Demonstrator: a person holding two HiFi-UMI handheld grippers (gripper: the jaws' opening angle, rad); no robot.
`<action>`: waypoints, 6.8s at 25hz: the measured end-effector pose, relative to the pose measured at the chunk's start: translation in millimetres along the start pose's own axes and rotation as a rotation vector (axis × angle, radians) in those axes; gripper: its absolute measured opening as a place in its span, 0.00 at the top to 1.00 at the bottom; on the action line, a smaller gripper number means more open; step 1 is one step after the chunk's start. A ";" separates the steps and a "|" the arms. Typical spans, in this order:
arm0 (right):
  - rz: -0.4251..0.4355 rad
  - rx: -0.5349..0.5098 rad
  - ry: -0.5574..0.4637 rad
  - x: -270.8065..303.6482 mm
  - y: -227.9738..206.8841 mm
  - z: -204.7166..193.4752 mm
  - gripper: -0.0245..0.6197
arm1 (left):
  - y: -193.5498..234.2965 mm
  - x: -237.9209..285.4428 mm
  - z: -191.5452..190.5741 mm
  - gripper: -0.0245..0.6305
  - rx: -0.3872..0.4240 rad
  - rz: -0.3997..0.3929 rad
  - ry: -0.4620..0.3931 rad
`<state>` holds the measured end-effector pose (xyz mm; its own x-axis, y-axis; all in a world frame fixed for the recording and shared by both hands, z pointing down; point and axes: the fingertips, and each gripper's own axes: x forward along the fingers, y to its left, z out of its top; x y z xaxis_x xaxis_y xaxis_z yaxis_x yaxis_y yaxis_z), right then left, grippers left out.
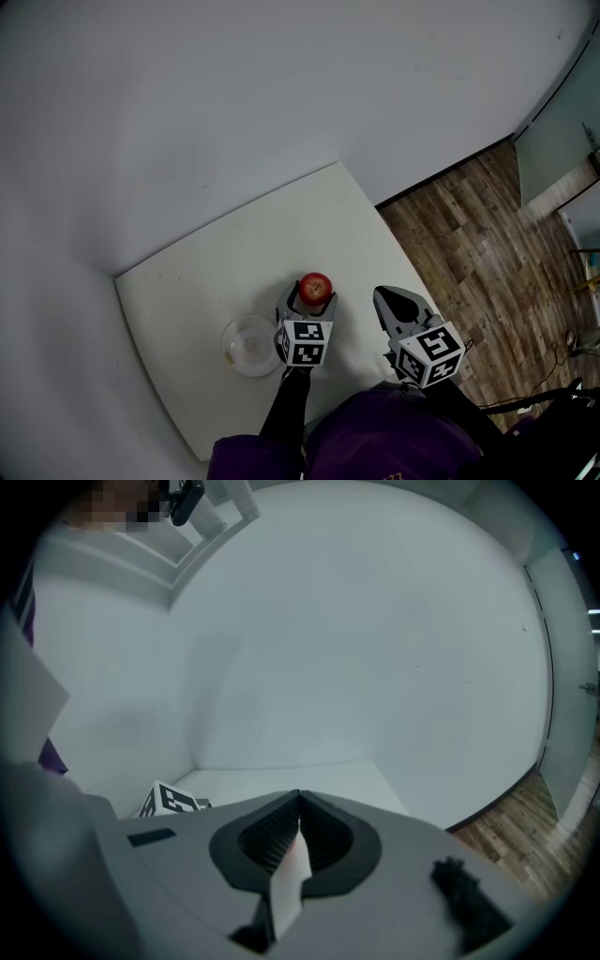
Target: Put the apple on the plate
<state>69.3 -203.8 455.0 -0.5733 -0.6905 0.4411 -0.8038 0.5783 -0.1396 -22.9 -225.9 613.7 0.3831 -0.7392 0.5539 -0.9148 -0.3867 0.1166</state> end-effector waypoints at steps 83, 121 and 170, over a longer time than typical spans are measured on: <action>0.282 -0.081 -0.001 3.6 96.4 -6.4 0.95 | 64.0 -180.3 -51.3 0.40 -0.267 0.450 -0.109; 0.276 -0.086 0.013 4.4 96.6 -6.7 0.95 | 73.1 -174.5 -87.1 0.40 -0.254 0.494 -0.049; 0.474 -0.129 -0.021 7.9 136.7 3.2 0.95 | 20.5 -309.7 1.5 0.96 -0.227 0.836 -0.378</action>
<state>-45.6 -131.6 436.5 -0.8753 -0.3466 0.3373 -0.4287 0.8789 -0.2092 -160.1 -5.7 443.3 -0.4282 -0.8736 0.2312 -0.8996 0.4364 -0.0174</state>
